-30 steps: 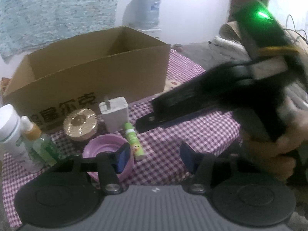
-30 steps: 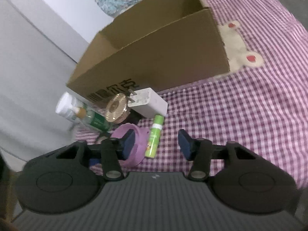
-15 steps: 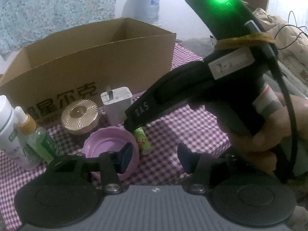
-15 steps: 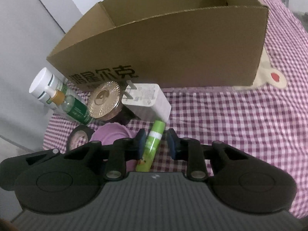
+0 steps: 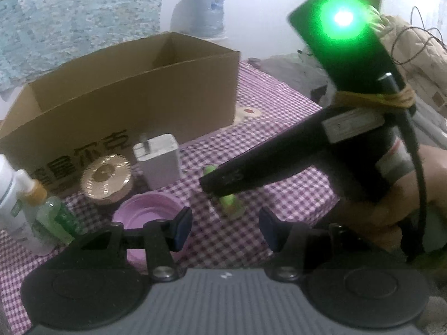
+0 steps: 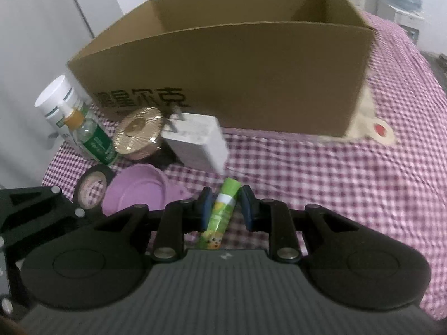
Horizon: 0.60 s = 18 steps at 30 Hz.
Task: Organize rigid objects
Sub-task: 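Close the right gripper around the green battery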
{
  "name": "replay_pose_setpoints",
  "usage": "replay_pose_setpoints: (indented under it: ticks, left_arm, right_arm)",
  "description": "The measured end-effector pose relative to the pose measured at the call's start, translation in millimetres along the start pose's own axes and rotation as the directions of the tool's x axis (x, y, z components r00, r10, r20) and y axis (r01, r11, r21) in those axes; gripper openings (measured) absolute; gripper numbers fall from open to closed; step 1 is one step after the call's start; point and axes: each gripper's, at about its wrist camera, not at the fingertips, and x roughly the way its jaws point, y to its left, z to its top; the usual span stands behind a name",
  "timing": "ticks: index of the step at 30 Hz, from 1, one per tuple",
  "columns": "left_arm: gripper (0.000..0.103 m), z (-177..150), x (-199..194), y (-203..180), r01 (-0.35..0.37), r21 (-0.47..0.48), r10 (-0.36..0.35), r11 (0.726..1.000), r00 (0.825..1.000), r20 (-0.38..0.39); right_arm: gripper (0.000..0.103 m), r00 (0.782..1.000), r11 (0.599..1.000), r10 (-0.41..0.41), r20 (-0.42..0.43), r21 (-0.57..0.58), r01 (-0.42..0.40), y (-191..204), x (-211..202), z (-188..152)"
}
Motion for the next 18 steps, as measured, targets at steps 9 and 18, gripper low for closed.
replay_pose_setpoints:
  ticks: [9,18]
  left_arm:
    - [0.055,16.4,25.4,-28.4,0.031,0.065,-0.028,0.997,0.999,-0.047]
    - [0.052,26.4,49.7,-32.8,0.01,0.077,-0.003,0.997,0.995,-0.101]
  right_arm:
    - [0.019,0.997,0.989,0.043,0.057,0.14,-0.051,-46.4,-24.1,-19.0]
    - [0.019,0.986,0.964,0.136,0.091,0.217,-0.153,-69.6,-26.5,-26.1]
